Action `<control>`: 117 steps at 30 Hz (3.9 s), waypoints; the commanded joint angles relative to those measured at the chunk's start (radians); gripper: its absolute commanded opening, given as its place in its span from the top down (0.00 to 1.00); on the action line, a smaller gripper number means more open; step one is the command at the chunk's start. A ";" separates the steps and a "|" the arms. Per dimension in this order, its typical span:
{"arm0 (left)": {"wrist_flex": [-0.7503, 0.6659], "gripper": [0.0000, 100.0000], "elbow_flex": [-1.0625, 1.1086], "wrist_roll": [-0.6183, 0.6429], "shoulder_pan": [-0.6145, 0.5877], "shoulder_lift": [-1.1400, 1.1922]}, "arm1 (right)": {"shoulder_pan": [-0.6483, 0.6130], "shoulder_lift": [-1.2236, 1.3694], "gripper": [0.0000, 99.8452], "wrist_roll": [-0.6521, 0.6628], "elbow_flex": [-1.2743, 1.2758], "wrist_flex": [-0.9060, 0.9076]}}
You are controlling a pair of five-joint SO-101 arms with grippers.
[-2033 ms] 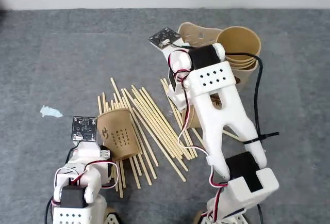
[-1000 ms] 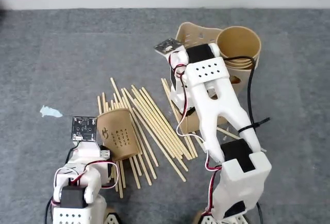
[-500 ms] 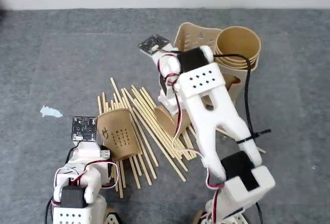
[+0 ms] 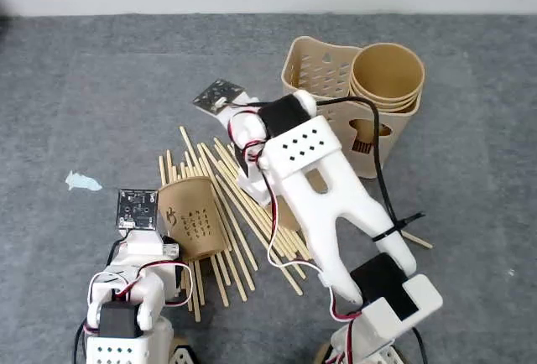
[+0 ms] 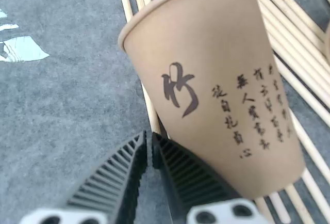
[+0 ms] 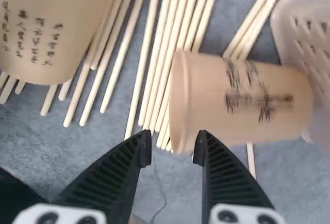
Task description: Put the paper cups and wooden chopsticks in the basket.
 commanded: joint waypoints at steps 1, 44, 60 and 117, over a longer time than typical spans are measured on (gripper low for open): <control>-0.005 0.99 -0.008 0.008 0.005 -0.017 | -0.008 -0.010 0.84 0.014 -0.005 -0.027; -0.005 0.99 -0.008 0.008 0.005 -0.017 | 0.720 -1.279 0.85 0.621 0.816 0.059; -0.005 0.99 -0.008 0.008 0.005 -0.017 | 1.178 -1.702 0.85 0.809 1.244 -0.145; -0.005 0.99 -0.008 0.008 0.005 -0.017 | 1.340 -1.012 0.85 0.071 1.266 -0.654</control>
